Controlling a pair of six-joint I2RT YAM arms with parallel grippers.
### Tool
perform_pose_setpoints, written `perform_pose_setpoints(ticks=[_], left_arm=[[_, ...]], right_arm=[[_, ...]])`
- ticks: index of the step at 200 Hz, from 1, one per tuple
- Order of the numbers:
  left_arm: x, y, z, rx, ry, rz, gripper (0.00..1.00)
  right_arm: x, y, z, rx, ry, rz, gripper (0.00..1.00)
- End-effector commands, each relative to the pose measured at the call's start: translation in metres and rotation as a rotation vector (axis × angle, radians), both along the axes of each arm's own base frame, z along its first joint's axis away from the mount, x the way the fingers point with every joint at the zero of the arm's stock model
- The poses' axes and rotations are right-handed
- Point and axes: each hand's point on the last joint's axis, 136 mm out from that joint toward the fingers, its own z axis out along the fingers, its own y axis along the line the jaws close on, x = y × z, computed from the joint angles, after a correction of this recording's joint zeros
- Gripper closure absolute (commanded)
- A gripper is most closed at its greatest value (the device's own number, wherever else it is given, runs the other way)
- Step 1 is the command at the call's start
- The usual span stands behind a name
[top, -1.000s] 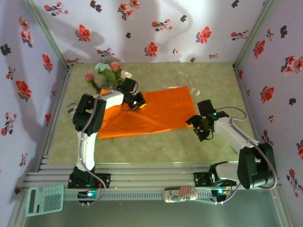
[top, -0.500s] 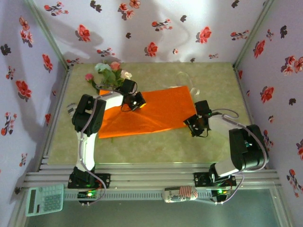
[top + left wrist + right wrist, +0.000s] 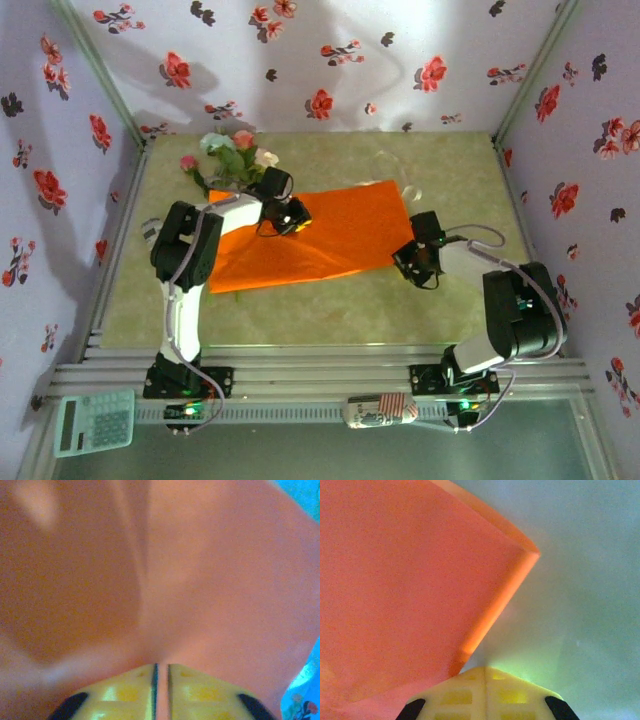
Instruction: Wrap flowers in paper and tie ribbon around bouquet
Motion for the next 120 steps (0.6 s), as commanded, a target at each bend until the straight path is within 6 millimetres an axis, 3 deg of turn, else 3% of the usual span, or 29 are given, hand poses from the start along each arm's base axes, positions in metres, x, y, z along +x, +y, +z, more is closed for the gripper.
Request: perform_pose_setpoints(ticks=[1, 28, 56, 66, 88, 120], left_arm=[[-0.005, 0.003, 0.041, 0.000, -0.064, -0.023, 0.72], [-0.008, 0.008, 0.051, 0.024, -0.068, -0.042, 0.72], [-0.014, 0.007, 0.031, 0.052, -0.002, -0.081, 0.79], [-0.015, 0.007, 0.021, 0.066, 0.025, -0.091, 0.82], [-0.016, 0.014, 0.001, 0.143, 0.057, -0.123, 0.87], [-0.022, 0.029, -0.027, 0.245, 0.101, -0.154, 0.91]], right_arm=[[0.046, -0.017, 0.047, -0.117, -0.275, -0.010, 1.00], [0.035, -0.014, 0.047, -0.094, -0.247, 0.018, 1.00], [0.033, -0.016, 0.037, -0.070, -0.203, 0.012, 0.59], [0.033, -0.021, 0.031, -0.057, -0.172, -0.007, 0.50], [0.042, -0.035, 0.027, -0.021, -0.169, -0.035, 0.44], [0.062, -0.031, 0.018, 0.029, -0.153, 0.006, 0.46]])
